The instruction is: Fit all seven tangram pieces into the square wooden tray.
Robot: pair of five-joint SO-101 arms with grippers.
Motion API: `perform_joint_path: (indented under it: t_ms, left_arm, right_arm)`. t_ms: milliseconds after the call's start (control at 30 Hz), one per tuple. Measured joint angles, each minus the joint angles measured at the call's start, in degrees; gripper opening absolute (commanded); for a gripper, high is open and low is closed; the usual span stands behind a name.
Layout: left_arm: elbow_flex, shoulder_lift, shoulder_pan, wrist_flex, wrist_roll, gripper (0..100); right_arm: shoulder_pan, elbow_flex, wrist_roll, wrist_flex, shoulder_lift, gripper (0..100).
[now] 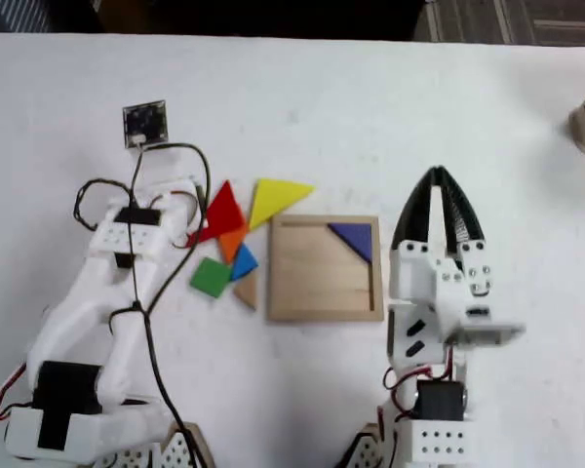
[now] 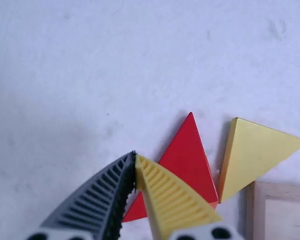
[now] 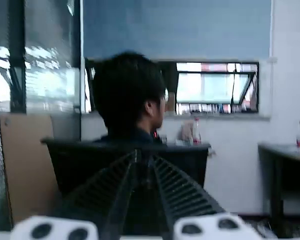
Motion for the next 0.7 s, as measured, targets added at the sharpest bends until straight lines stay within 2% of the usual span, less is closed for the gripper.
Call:
perform_joint_path:
  t_ms: [233, 333, 533, 700]
  left_arm:
    - [0.0, 3.16, 0.0, -3.16, -2.46, 3]
    - [0.0, 4.13, 0.0, -4.75, -3.52, 2]
    - [0.0, 5.19, 0.0, -6.07, -3.78, 2]
    - [0.0, 5.19, 0.0, -6.24, -3.69, 2]
  right_arm:
    - [-6.24, 0.7, 0.0, -24.0, -0.97, 1.8]
    - [-6.77, 1.05, 5.8, -33.23, -1.14, 1.8]
    - [-7.21, 1.05, 22.42, -41.05, -1.76, 1.8]
    - [-7.21, 1.05, 25.58, -41.76, -1.76, 1.8]
